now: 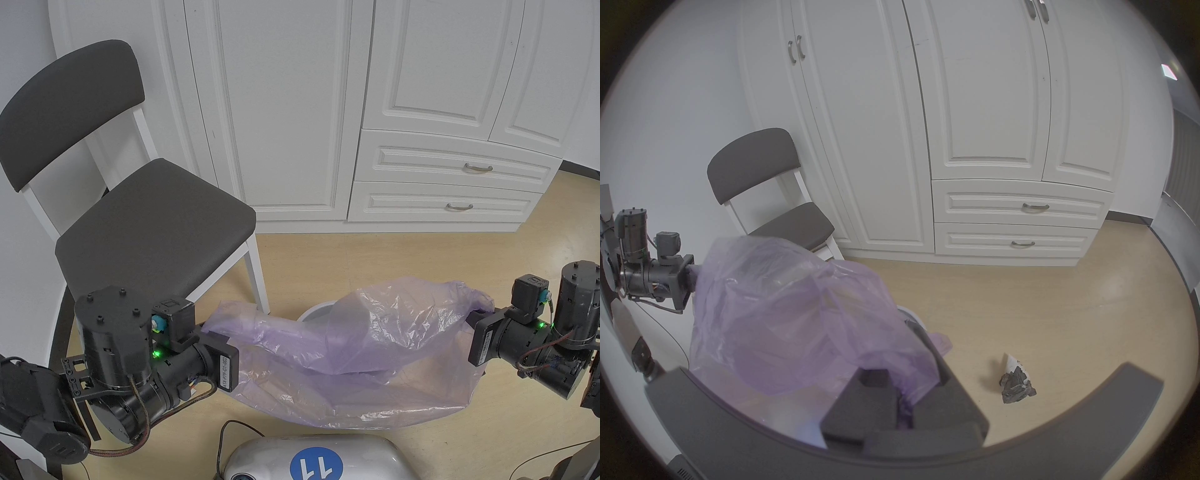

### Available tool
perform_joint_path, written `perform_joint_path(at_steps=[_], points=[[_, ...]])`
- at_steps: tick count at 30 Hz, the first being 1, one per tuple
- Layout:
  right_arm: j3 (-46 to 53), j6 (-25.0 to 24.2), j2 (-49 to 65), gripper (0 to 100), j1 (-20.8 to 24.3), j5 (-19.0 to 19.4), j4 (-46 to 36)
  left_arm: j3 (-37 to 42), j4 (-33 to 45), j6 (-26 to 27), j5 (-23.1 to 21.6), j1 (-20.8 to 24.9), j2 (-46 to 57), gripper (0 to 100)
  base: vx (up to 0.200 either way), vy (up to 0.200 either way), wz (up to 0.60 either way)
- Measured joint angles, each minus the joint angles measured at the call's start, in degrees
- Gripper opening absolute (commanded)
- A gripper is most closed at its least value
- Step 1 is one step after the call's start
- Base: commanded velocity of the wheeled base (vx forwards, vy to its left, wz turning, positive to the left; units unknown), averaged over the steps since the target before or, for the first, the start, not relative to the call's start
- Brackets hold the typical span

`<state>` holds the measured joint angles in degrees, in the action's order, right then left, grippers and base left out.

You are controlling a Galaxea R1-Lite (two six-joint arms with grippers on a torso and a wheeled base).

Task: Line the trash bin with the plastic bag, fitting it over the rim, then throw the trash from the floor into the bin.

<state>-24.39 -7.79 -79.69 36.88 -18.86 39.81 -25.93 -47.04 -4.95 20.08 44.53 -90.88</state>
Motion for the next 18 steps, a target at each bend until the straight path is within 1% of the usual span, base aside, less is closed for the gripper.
perform_joint_path(at_steps=[7,18], points=[[0.0,0.0,0.3,0,0.2,0.0,-1.4,1.4,-6.7,0.3,0.1,0.3,0.5,0,0.0,0.0,0.0],[-0.2,0.0,0.4,0,0.6,-0.2,-2.6,1.2,-5.9,2.1,0.2,0.4,0.4,0,0.0,0.0,0.0]])
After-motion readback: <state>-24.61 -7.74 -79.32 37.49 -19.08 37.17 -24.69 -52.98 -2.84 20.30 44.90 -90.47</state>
